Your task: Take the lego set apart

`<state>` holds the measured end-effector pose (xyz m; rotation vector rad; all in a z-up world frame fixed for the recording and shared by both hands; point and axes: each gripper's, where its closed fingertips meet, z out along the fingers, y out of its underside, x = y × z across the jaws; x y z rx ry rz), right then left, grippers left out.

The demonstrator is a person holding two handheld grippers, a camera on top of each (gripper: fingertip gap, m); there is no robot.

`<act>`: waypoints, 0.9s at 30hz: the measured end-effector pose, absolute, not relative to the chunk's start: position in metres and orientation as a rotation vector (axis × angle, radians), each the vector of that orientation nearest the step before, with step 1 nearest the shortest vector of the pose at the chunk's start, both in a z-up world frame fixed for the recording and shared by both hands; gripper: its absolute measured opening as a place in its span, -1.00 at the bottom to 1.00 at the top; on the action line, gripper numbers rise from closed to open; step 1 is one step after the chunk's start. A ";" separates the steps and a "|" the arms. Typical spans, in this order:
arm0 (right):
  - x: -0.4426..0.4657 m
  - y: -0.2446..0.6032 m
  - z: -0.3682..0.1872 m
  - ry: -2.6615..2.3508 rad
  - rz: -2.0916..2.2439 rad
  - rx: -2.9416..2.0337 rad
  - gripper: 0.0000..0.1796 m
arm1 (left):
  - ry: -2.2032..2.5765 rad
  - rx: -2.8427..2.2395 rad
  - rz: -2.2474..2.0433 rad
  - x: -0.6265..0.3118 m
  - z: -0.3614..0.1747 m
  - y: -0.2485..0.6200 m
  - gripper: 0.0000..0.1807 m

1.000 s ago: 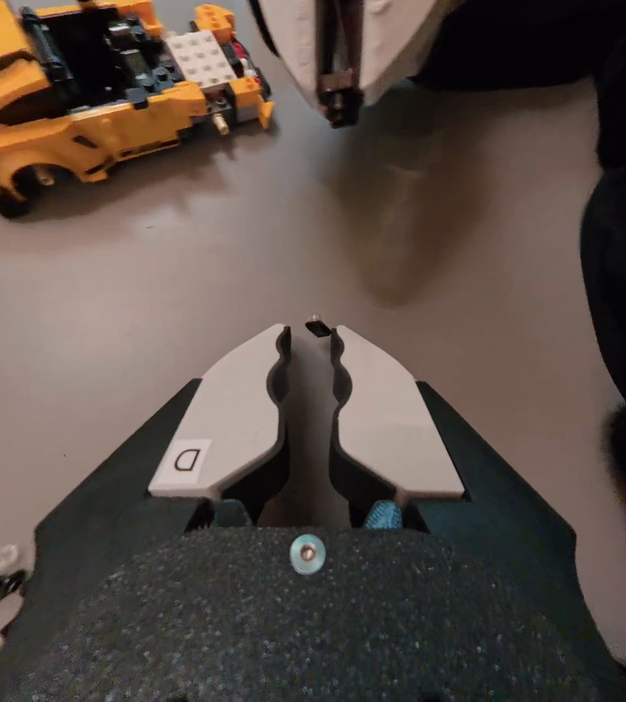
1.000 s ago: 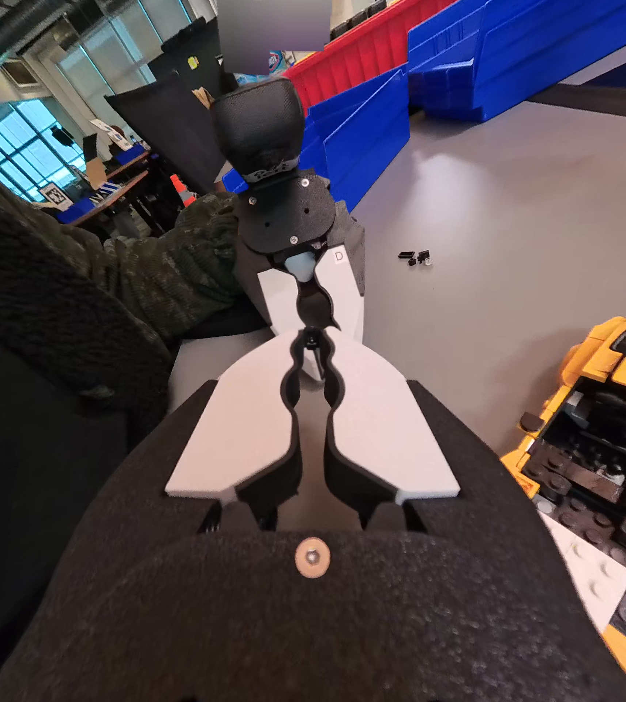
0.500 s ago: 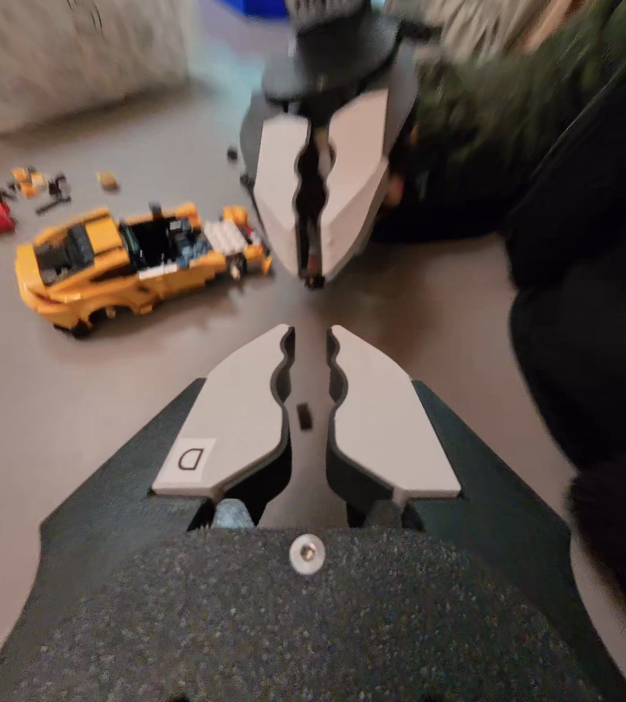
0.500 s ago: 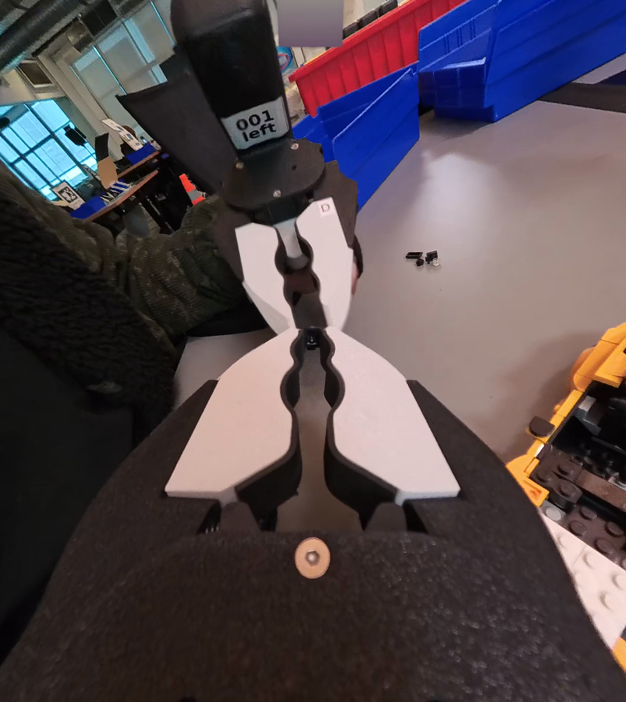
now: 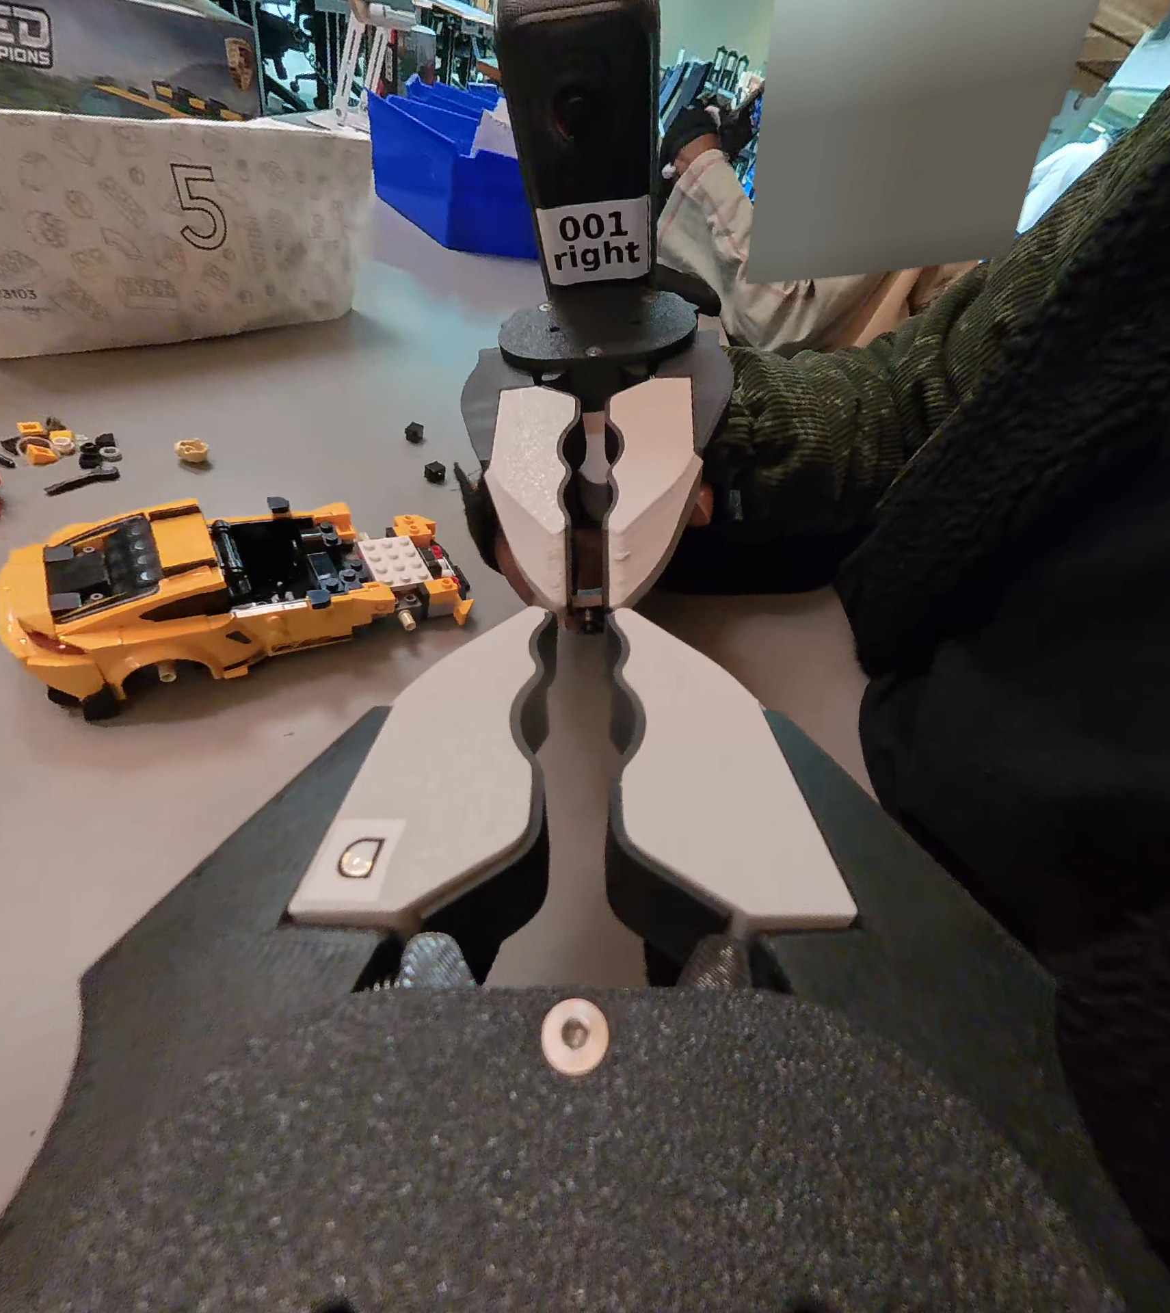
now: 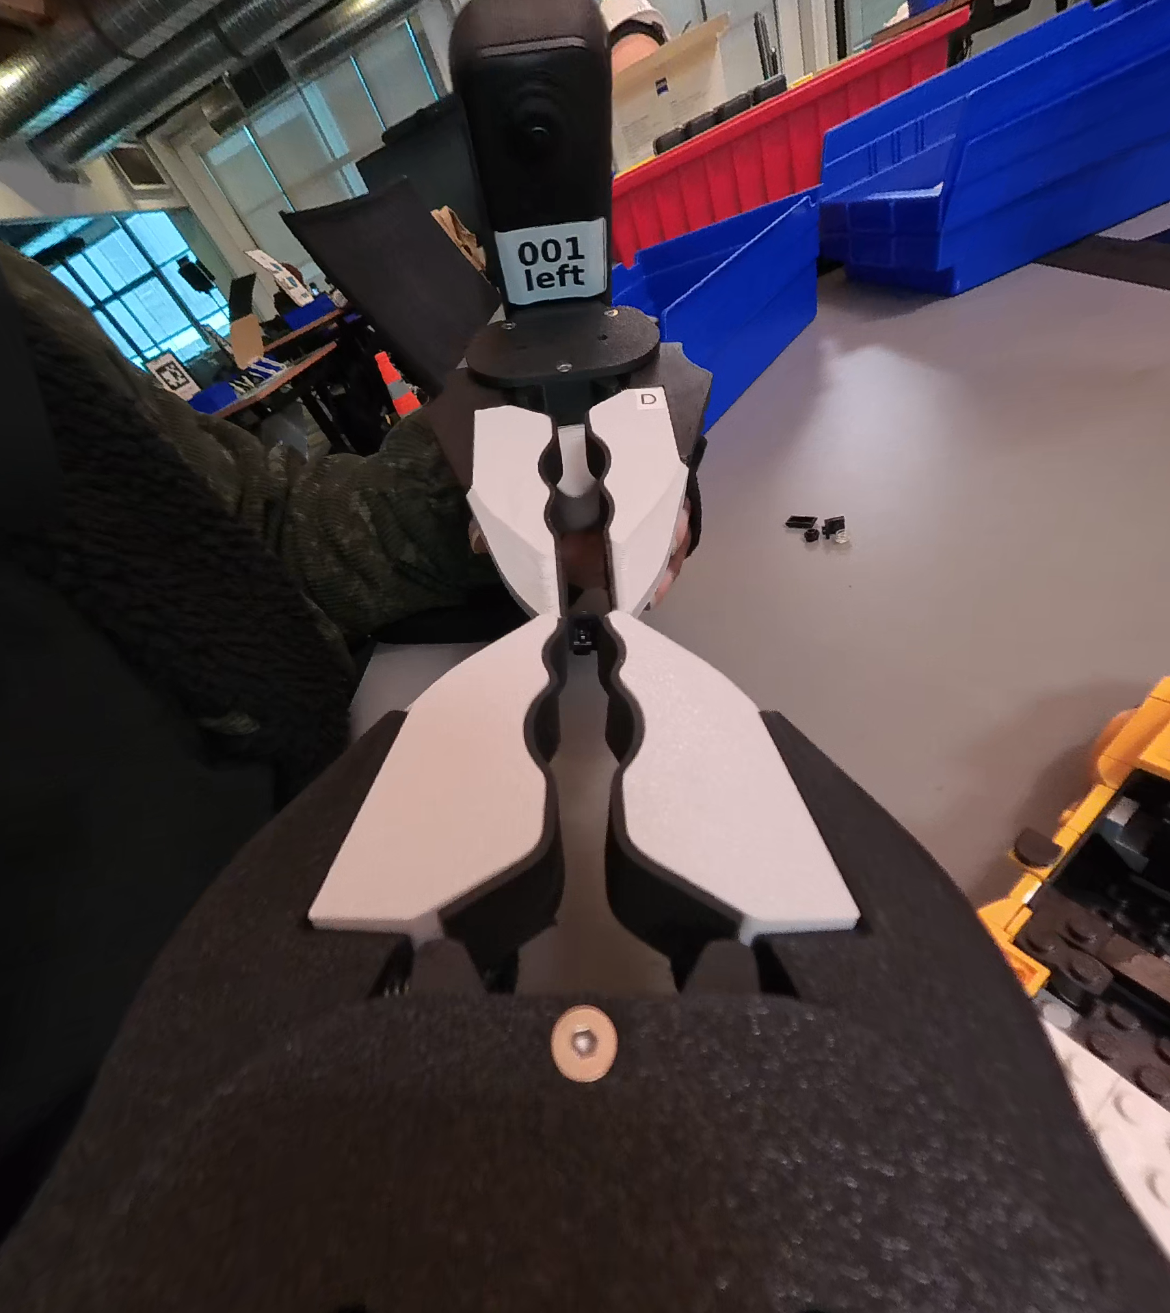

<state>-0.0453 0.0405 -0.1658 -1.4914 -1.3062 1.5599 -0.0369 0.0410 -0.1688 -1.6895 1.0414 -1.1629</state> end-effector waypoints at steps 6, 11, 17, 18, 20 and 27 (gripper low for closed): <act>-0.044 0.036 -0.164 -1.342 1.532 -1.440 -0.92 | 1.050 -1.700 -1.248 -0.034 -0.167 0.034 -0.93; -0.041 0.037 -0.155 -1.330 1.522 -1.390 -0.92 | 1.110 -1.749 -1.200 -0.038 -0.170 0.032 -0.93; -0.031 0.052 -0.153 -1.277 1.477 -1.411 -0.92 | 1.127 -1.905 -0.945 -0.074 -0.194 0.051 -0.93; -0.032 0.053 -0.155 -1.275 1.472 -1.426 -0.92 | 1.136 -1.991 -0.781 -0.091 -0.210 0.062 -0.93; -0.033 0.055 -0.157 -1.266 1.480 -1.446 -0.92 | 1.145 -2.150 -0.514 -0.128 -0.238 0.075 -0.93; -0.033 0.053 -0.159 -1.267 1.513 -1.453 -0.92 | 1.150 -2.272 -0.176 -0.186 -0.256 0.083 -0.93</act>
